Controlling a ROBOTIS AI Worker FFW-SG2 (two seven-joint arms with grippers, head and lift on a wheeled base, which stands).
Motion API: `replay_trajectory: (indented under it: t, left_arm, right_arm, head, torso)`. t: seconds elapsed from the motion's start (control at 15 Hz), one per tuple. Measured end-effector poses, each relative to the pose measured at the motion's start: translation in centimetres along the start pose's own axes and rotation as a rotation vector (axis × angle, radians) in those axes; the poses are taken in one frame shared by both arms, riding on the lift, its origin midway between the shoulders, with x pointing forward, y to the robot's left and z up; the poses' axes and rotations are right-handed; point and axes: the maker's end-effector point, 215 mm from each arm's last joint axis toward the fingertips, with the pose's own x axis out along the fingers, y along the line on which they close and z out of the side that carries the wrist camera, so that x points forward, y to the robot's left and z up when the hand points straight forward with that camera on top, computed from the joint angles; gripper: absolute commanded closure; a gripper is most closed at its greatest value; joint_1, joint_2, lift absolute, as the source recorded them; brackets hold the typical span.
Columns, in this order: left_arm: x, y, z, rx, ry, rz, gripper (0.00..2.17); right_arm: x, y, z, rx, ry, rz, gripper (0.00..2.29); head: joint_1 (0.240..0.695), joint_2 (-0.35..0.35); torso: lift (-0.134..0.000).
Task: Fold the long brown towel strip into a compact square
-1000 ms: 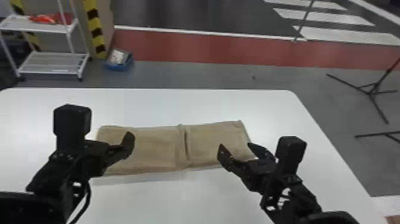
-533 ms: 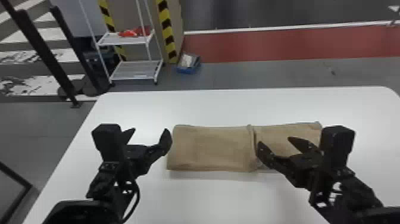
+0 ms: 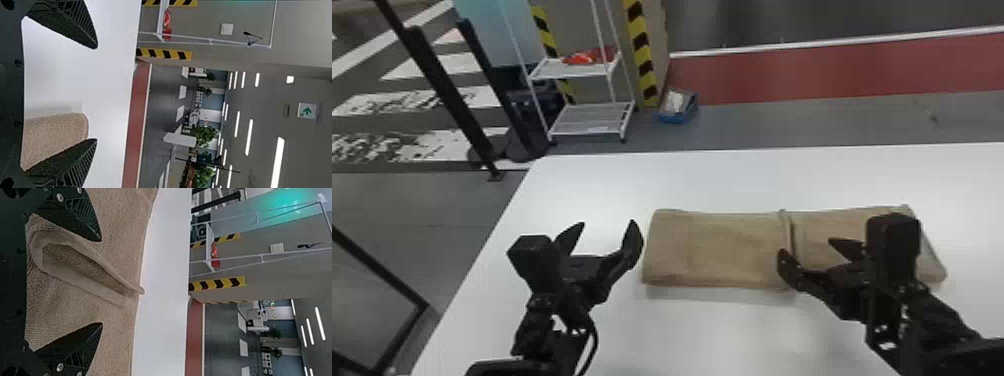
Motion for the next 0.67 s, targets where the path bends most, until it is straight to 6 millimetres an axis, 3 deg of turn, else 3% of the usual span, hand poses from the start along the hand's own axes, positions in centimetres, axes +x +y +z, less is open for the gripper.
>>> replay_trajectory:
  t: [0.67]
  left_arm:
    - [-0.3,-0.6,-1.4,-0.039,0.021,-0.019,0.03]
  right_arm:
    - [2.3,1.6,-1.4,-0.073,0.051,0.024,0.29]
  head:
    - [0.695,0.243]
  torso:
    - [-0.126]
